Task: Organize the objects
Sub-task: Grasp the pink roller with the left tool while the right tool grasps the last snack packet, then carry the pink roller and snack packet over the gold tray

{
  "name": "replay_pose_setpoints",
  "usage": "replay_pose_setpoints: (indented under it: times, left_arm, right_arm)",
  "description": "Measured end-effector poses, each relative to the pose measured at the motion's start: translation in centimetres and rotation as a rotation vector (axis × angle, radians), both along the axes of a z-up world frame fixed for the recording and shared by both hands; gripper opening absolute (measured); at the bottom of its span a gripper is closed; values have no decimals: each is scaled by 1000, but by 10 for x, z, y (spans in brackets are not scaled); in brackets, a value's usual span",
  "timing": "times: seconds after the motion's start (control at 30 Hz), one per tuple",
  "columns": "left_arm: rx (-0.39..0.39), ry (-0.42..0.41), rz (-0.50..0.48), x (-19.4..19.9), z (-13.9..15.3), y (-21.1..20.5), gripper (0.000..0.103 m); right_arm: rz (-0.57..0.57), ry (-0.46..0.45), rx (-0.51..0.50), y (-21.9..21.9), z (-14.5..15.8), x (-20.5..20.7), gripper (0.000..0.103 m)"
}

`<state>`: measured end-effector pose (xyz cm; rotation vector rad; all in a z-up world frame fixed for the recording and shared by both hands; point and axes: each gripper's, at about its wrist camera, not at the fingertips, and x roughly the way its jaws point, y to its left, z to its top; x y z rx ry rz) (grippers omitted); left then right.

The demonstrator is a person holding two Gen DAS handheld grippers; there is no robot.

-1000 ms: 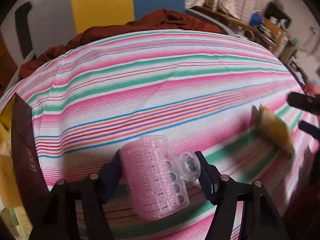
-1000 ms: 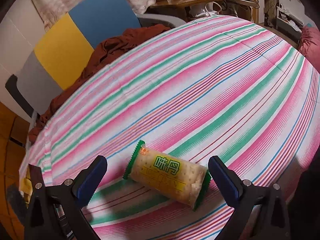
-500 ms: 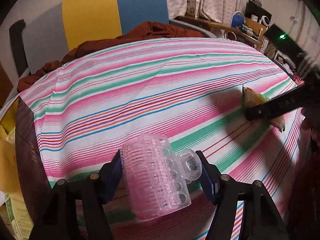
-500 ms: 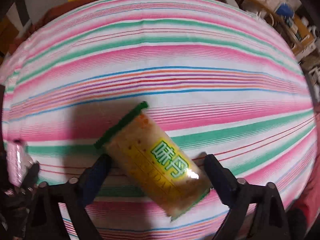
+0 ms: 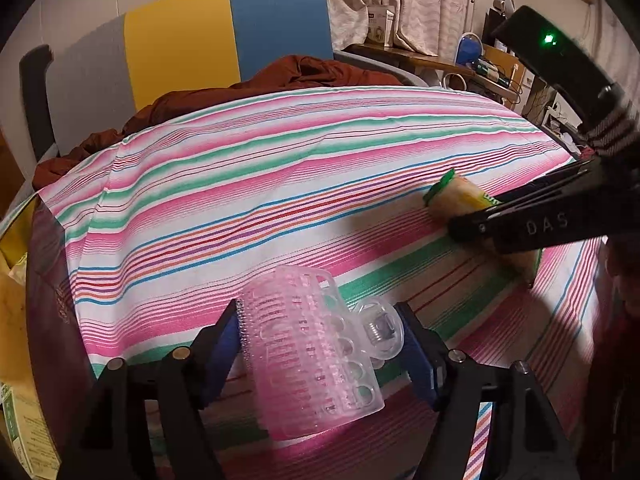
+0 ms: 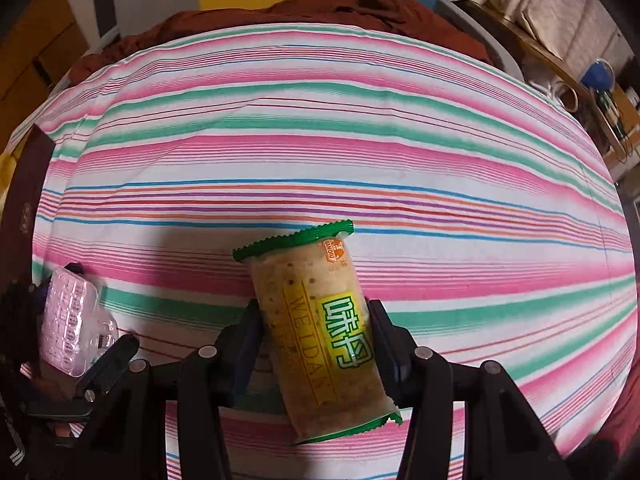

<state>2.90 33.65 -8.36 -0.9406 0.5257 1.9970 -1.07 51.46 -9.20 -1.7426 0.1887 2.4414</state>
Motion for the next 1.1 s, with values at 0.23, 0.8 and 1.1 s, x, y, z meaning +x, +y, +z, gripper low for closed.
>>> replay_pose_setpoints:
  times: [0.23,0.8,1.1]
  left_arm:
    - [0,18,-1,3,0,1,75]
    - [-14,7,49,10,10,-1,64]
    - [94,42,73,28,73,-27,64]
  right_arm:
    - [42,17,24,-3,-2,-7,52]
    - [76,26,63,-18,4,2,52]
    - [175,44,4,-39,8,3,51]
